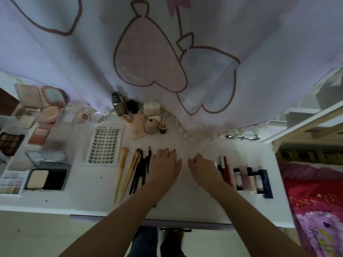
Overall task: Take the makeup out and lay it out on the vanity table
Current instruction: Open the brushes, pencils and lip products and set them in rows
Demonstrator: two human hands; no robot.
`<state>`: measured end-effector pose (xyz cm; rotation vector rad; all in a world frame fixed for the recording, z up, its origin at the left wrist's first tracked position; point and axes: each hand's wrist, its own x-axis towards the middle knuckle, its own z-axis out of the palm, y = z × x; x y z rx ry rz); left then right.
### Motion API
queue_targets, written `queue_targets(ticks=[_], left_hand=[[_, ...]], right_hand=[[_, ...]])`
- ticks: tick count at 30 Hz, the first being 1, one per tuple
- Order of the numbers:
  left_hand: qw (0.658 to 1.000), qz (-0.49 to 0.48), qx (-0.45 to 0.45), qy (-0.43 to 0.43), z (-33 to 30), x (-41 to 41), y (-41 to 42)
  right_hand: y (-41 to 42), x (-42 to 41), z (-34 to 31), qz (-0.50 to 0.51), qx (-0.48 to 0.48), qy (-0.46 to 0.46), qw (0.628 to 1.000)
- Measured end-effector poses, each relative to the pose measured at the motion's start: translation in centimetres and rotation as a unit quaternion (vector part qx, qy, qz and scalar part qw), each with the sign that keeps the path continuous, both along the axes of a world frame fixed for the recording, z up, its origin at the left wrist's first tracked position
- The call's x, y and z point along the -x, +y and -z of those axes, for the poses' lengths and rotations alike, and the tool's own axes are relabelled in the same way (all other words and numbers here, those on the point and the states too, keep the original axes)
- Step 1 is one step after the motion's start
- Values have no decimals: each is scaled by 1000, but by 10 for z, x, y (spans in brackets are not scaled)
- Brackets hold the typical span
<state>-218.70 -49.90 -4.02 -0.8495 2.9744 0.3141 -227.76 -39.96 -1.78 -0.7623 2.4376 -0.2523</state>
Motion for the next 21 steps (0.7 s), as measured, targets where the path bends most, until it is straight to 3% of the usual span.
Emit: queue_targets(ticks=[3, 7, 9, 15, 21], left_hand=[[997, 51, -49, 34, -4, 21, 44], [991, 37, -122, -42, 7, 40, 88], [989, 17, -119, -86, 13, 43, 93], [989, -18, -113, -99, 19, 50, 90], [988, -44, -124, -87, 18, 43, 78]], right_hand=[[30, 46, -6, 21, -4, 15, 1000], [40, 68, 0, -17, -40, -3, 999], [34, 71, 5, -52, -76, 24, 995], [17, 72, 14, -132, -115, 97, 980], [0, 60, 18, -136, -112, 78, 981]])
